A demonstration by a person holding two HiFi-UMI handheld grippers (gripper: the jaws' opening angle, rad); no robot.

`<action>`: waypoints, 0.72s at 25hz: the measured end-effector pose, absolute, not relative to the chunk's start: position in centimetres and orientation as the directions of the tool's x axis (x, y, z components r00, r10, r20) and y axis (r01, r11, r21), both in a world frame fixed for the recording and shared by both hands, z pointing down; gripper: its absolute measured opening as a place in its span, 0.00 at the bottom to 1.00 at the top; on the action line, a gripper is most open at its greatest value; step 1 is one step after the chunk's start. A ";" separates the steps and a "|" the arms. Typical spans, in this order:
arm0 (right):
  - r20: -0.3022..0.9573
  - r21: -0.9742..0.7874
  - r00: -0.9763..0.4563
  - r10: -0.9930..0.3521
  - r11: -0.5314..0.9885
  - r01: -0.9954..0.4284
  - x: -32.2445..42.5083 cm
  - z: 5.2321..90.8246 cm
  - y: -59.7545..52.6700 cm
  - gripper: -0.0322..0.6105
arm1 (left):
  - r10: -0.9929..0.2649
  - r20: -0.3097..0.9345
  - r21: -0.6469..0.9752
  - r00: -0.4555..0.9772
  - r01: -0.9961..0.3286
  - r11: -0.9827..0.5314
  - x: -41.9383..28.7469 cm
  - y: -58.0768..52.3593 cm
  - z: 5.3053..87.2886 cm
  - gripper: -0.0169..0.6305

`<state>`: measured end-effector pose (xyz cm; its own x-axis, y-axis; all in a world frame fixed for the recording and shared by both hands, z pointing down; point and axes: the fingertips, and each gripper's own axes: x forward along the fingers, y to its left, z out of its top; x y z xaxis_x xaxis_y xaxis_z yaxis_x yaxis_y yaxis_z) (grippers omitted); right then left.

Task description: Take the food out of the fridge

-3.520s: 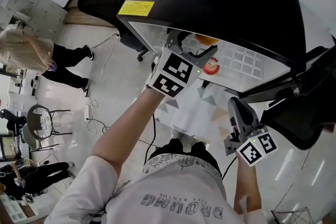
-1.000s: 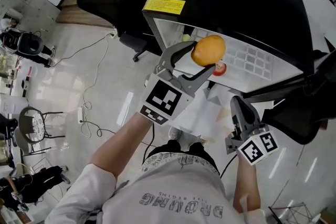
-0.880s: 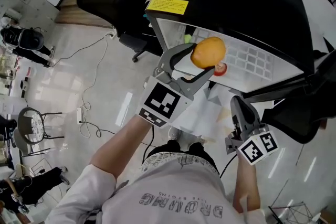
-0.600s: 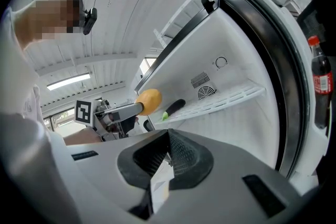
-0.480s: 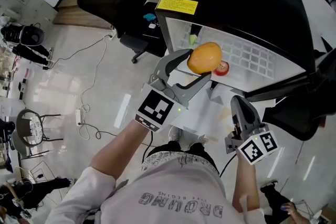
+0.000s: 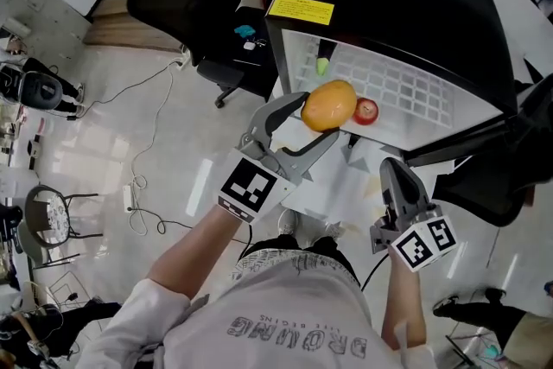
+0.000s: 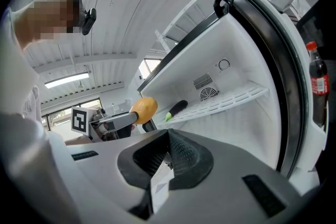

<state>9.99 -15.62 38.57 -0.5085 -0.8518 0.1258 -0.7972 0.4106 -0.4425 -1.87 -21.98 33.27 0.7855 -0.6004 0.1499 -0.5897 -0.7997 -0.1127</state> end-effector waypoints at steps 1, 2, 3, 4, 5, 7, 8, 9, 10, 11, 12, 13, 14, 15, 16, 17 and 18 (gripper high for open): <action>0.126 -0.441 -0.506 -0.853 0.409 -0.799 9.9 38.5 -15.6 0.03 | -0.598 0.149 -0.110 0.788 -0.588 -0.801 -2.0 -21.9 33.3 0.47; 0.125 -0.440 -0.504 -0.854 0.408 -0.800 9.9 38.4 -15.5 0.03 | -0.594 0.148 -0.109 0.791 -0.584 -0.804 -2.1 -21.8 33.4 0.47; 0.124 -0.439 -0.502 -0.856 0.406 -0.801 9.8 38.4 -15.5 0.03 | -0.589 0.147 -0.107 0.795 -0.579 -0.808 -2.2 -21.7 33.4 0.47; 0.124 -0.438 -0.500 -0.857 0.405 -0.803 9.8 38.3 -15.4 0.03 | -0.584 0.146 -0.105 0.799 -0.574 -0.812 -2.3 -21.6 33.5 0.47; 0.123 -0.437 -0.499 -0.858 0.404 -0.804 9.7 38.3 -15.4 0.03 | -0.580 0.145 -0.103 0.801 -0.571 -0.815 -2.4 -21.5 33.6 0.47; 0.123 -0.435 -0.495 -0.860 0.401 -0.806 9.6 38.2 -15.3 0.03 | -0.576 0.144 -0.096 0.805 -0.568 -0.817 -2.6 -21.3 33.8 0.47; 0.122 -0.434 -0.493 -0.862 0.400 -0.807 9.6 38.2 -15.3 0.03 | -0.575 0.144 -0.093 0.805 -0.567 -0.818 -2.7 -21.2 33.9 0.47; 0.121 -0.433 -0.490 -0.863 0.399 -0.808 9.6 38.2 -15.2 0.03 | -0.574 0.144 -0.090 0.806 -0.567 -0.819 -2.8 -21.1 34.1 0.47; 0.121 -0.432 -0.488 -0.864 0.397 -0.810 9.5 38.2 -15.2 0.03 | -0.572 0.145 -0.088 0.807 -0.565 -0.820 -2.8 -21.0 34.3 0.47; 0.120 -0.432 -0.486 -0.866 0.395 -0.811 9.5 38.2 -15.2 0.03 | -0.570 0.147 -0.087 0.808 -0.564 -0.822 -2.8 -20.9 34.5 0.47; 0.120 -0.431 -0.484 -0.867 0.394 -0.812 9.5 38.2 -15.1 0.03 | -0.568 0.150 -0.086 0.809 -0.561 -0.823 -2.9 -20.8 34.7 0.47; 0.119 -0.430 -0.482 -0.868 0.392 -0.813 9.5 38.1 -15.1 0.03 | -0.566 0.152 -0.085 0.810 -0.560 -0.824 -2.9 -20.8 34.9 0.47; 0.119 -0.430 -0.480 -0.869 0.391 -0.814 9.4 38.1 -15.1 0.03 | -0.565 0.152 -0.082 0.811 -0.560 -0.825 -3.0 -20.7 35.0 0.47; 0.119 -0.429 -0.479 -0.870 0.390 -0.815 9.4 38.1 -15.0 0.03 | -0.565 0.149 -0.077 0.811 -0.560 -0.825 -3.1 -20.6 35.1 0.47; 0.118 -0.428 -0.477 -0.871 0.389 -0.816 9.4 38.0 -15.0 0.03 | -0.565 0.146 -0.071 0.812 -0.561 -0.825 -3.1 -20.5 35.2 0.47; 0.118 -0.427 -0.476 -0.872 0.388 -0.817 9.4 38.0 -14.9 0.03 | -0.564 0.145 -0.065 0.813 -0.560 -0.826 -3.2 -20.4 35.3 0.47; 0.117 -0.427 -0.474 -0.872 0.387 -0.817 9.4 38.0 -14.9 0.03 | -0.560 0.149 -0.062 0.815 -0.558 -0.828 -3.2 -20.3 35.6 0.47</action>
